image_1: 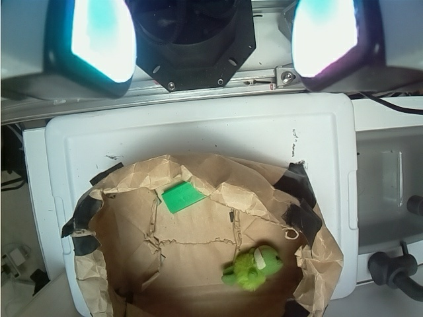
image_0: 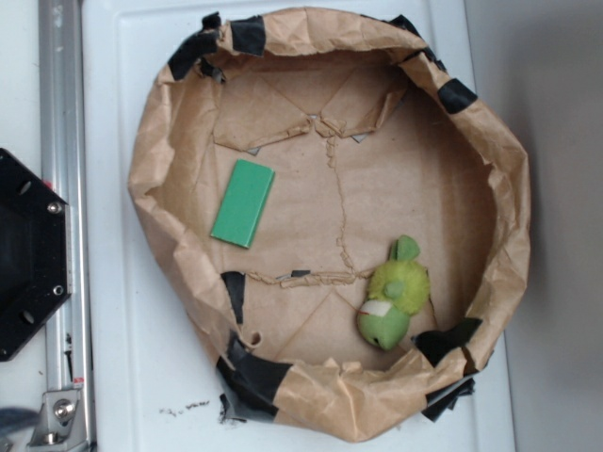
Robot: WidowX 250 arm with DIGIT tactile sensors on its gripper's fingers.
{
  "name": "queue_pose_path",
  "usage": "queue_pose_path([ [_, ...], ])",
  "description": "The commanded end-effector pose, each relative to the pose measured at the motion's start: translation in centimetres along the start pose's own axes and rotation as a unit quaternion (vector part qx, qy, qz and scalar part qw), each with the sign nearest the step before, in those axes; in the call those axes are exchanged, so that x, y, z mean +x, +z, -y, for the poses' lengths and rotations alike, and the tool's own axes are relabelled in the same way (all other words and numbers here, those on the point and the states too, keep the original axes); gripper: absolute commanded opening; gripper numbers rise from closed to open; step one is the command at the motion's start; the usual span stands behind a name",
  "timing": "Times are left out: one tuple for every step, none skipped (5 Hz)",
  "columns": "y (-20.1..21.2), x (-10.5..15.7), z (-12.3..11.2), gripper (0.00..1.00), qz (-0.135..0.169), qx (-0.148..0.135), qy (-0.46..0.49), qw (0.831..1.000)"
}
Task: Grab the green animal.
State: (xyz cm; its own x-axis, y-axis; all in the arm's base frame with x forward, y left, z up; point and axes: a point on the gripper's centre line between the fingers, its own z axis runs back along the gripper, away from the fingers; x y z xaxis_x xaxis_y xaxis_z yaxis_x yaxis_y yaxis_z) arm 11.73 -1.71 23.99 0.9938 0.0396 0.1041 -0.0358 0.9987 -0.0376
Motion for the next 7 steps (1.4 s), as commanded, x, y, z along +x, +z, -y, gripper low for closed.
queue_pose_path([
  [0.0, 0.0, 0.0, 1.00, 0.000, 0.000, 0.000, 1.000],
  [-1.4, 4.7, -2.3, 1.00, 0.008, 0.042, 0.121, 0.992],
  [-3.0, 7.8, -2.2, 1.00, 0.045, 0.028, 0.244, 0.968],
  [-5.8, 10.8, -1.6, 1.00, 0.074, -0.001, 0.299, 0.951],
  [-10.8, 14.1, -0.2, 1.00, 0.086, -0.047, 0.302, 0.948],
  [-14.3, 16.8, 1.6, 1.00, 0.073, -0.055, 0.277, 0.956],
  [-17.5, 19.0, 4.3, 1.00, 0.064, -0.065, 0.222, 0.971],
])
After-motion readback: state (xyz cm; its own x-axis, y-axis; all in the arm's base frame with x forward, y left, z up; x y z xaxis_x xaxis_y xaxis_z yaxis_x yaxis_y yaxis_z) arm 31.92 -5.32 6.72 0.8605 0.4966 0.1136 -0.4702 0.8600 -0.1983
